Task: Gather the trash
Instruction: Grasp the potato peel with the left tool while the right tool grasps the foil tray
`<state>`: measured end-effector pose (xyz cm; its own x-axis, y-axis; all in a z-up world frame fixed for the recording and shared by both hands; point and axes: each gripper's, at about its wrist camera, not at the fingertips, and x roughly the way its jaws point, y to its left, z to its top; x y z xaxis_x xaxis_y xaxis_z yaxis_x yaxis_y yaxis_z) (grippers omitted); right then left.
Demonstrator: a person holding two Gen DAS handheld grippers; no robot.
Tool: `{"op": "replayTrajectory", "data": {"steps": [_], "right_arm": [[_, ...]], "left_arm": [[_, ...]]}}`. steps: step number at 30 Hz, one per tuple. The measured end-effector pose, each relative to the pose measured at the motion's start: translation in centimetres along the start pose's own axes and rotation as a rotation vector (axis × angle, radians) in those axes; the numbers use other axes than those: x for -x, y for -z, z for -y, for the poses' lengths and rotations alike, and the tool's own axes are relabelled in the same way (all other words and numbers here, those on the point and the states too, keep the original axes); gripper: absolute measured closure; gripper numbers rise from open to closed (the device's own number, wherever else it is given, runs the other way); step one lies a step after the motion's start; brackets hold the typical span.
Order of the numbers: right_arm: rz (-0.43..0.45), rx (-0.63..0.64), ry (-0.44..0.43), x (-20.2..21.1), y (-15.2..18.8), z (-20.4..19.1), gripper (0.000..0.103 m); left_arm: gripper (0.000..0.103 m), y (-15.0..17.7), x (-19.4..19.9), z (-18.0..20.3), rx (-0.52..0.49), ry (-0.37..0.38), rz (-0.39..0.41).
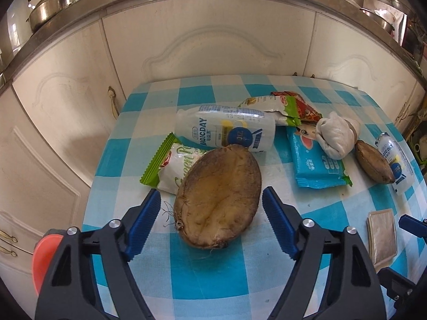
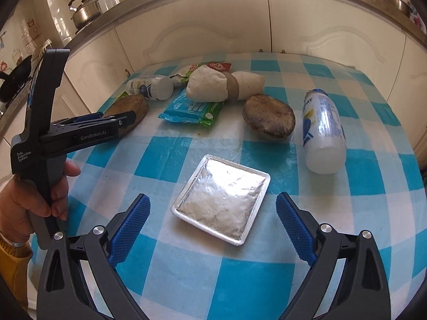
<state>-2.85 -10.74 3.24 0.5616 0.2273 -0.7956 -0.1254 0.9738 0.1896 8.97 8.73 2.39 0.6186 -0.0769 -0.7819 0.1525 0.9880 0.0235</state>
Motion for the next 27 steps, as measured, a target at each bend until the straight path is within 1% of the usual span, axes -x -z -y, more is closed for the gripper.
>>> {"op": "replayTrajectory", "data": {"steps": [2, 5, 8, 10, 11, 12, 15, 23, 27], "right_arm": [[-0.003, 0.013, 0.015, -0.2, -0.2, -0.2, 0.009], [-0.014, 0.020, 0.044, -0.6, -0.4, -0.2, 0.009], [-0.026, 0.018, 0.047, -1.0, -0.4, -0.3, 0.009], [-0.026, 0.022, 0.053, -1.1, -0.4, -0.4, 0.009], [-0.027, 0.022, 0.054, -1.1, -0.4, -0.4, 0.009], [-0.026, 0.023, 0.057, -1.1, -0.5, -0.4, 0.010], [-0.012, 0.048, 0.091, -1.0, -0.6, -0.8, 0.027], [-0.006, 0.056, 0.098, -1.2, -0.7, -0.5, 0.030], [-0.002, 0.073, 0.101, -0.9, -0.6, -0.6, 0.035]], "left_arm": [[0.027, 0.0, -0.1, -0.1, 0.009, 0.011, -0.003], [0.027, 0.0, -0.2, 0.2, -0.001, 0.007, -0.006], [0.031, 0.0, -0.3, 0.3, 0.005, 0.016, -0.008], [0.036, 0.0, -0.4, 0.4, 0.006, 0.024, -0.012], [0.036, 0.1, -0.4, 0.5, 0.004, 0.019, -0.011], [0.036, 0.1, -0.3, 0.7, 0.001, 0.011, -0.008], [0.037, 0.2, -0.2, 0.7, 0.010, 0.007, -0.006], [0.037, 1.0, 0.9, 0.5, 0.038, 0.021, 0.009], [0.038, 1.7, 2.0, 0.2, 0.060, 0.033, 0.025]]}}
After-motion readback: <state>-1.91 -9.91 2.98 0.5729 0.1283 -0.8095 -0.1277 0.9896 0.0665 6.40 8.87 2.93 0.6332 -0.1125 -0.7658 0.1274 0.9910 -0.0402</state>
